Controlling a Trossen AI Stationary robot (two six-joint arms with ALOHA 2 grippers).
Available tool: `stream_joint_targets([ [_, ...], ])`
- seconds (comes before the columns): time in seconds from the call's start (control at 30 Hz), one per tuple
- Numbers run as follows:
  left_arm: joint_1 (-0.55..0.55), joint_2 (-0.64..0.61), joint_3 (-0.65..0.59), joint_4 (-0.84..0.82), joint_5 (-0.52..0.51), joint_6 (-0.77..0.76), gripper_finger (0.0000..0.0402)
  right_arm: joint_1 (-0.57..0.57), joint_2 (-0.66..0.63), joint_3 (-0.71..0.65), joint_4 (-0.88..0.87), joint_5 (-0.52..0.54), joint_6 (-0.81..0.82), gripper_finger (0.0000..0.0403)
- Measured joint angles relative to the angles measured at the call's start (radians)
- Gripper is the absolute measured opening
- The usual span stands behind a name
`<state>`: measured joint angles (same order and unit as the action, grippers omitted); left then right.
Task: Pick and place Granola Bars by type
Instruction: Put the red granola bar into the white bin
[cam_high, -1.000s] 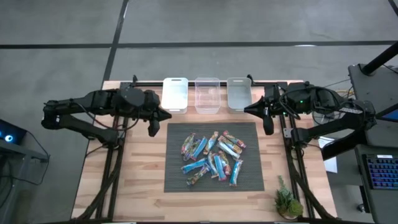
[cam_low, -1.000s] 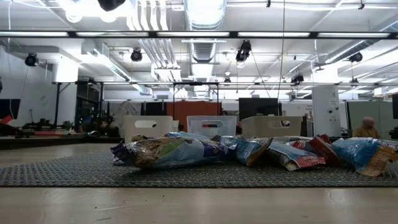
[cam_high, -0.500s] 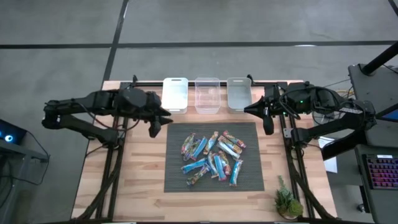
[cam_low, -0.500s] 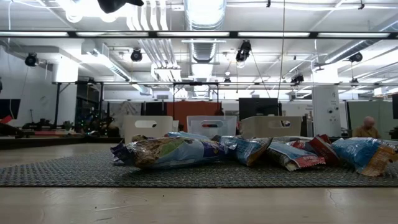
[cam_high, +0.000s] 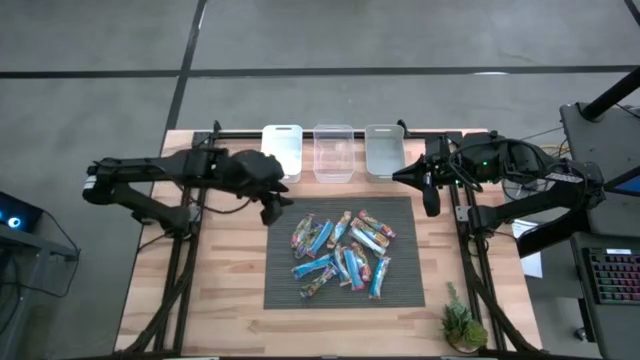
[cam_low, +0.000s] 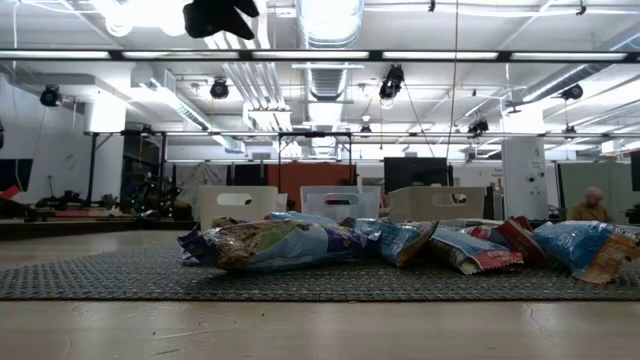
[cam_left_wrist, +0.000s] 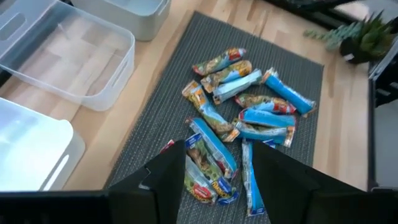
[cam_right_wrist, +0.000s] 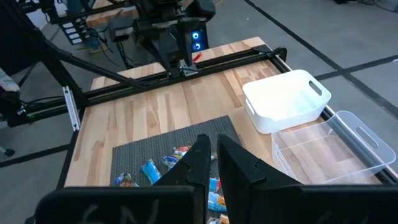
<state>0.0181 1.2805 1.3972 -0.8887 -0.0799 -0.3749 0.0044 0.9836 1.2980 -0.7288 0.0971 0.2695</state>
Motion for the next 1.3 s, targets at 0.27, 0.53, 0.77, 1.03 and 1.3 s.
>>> stream_joint_targets([
  [0.27, 0.009, 0.154, 0.188, -0.193, -0.013, 0.015, 0.0168, 0.0, 0.0, 0.0, 0.0, 0.0, 0.0, 0.0022],
  [0.53, 0.013, 0.266, 0.254, -0.26, -0.018, -0.041, 0.0168, 0.0, 0.0, 0.0, 0.0, 0.0, 0.0, 0.0022],
  [0.77, 0.013, 0.339, 0.251, -0.281, -0.025, -0.129, 0.0168, 0.0, 0.0, 0.0, 0.0, 0.0, 0.0, 0.0022],
  [1.03, 0.013, 0.428, 0.251, -0.297, -0.077, -0.362, 0.0168, 0.0, 0.0, 0.0, -0.001, 0.001, 0.0, 0.0022],
  [1.3, 0.013, 0.523, 0.234, -0.309, -0.078, -0.493, 0.0168, 0.0, 0.0, 0.0, -0.006, 0.008, 0.0, 0.0022],
])
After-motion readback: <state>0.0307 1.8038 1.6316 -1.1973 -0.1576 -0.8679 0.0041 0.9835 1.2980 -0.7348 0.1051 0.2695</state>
